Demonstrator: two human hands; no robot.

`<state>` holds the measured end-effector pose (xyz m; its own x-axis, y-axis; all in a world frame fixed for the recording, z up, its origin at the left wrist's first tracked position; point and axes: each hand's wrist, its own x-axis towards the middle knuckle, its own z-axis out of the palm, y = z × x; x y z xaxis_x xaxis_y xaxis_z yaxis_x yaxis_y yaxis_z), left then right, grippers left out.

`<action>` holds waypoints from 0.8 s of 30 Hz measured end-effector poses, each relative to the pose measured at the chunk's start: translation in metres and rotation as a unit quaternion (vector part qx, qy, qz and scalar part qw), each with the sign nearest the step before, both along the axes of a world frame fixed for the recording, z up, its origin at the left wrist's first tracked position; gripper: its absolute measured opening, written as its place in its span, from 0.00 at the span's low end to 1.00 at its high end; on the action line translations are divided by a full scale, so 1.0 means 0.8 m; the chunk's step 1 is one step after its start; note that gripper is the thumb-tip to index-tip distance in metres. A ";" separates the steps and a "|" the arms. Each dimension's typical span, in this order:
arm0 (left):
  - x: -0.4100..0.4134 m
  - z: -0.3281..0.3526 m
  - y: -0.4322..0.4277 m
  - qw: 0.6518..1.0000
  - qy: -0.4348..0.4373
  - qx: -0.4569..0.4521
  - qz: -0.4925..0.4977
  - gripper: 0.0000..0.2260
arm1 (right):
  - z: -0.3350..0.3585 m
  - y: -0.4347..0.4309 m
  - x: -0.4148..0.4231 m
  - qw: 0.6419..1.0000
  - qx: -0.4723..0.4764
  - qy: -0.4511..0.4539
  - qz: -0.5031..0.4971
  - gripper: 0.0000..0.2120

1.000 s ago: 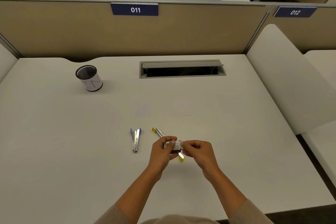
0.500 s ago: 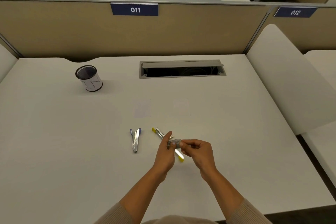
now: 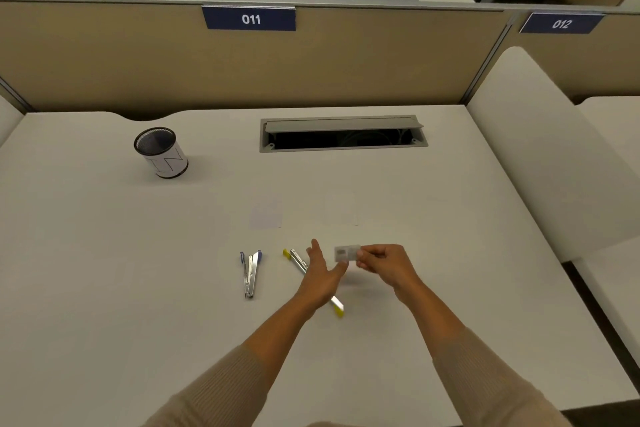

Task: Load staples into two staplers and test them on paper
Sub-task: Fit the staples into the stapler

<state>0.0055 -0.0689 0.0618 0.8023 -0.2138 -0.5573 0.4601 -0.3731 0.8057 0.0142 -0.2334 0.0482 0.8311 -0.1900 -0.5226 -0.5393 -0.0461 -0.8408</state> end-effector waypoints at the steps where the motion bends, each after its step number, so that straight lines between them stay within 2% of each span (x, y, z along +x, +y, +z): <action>1: 0.005 0.000 -0.001 1.000 -0.009 0.010 0.009 0.37 | -0.006 -0.012 0.012 0.999 -0.016 0.001 -0.034 0.07; 5: 0.014 -0.008 0.005 0.998 -0.051 0.031 0.039 0.34 | -0.021 -0.056 0.057 0.986 -0.058 0.017 -0.154 0.05; 8: 0.014 -0.017 0.011 0.995 -0.075 0.043 0.044 0.32 | -0.027 -0.082 0.088 0.980 -0.080 0.017 -0.181 0.08; 15: 0.018 -0.032 0.019 0.992 -0.088 0.050 0.072 0.28 | -0.041 -0.105 0.129 0.974 -0.183 0.019 -0.131 0.10; 18: 0.022 -0.038 0.023 0.992 -0.088 0.057 0.074 0.27 | -0.044 -0.111 0.130 0.968 -0.231 -0.006 -0.099 0.07; 22: 0.025 -0.044 0.029 0.990 -0.101 0.055 0.082 0.26 | -0.046 -0.117 0.122 0.950 -0.299 -0.044 -0.073 0.11; 24: 0.027 -0.046 0.032 0.988 -0.113 0.057 0.085 0.25 | -0.045 -0.115 0.114 0.935 -0.348 -0.073 -0.013 0.10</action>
<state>0.0270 -0.0431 0.0246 0.9278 -0.0115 -0.3730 0.3375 -0.4004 0.8519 0.1053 -0.3258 0.0118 0.8746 -0.4622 -0.1463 -0.4292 -0.5979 -0.6769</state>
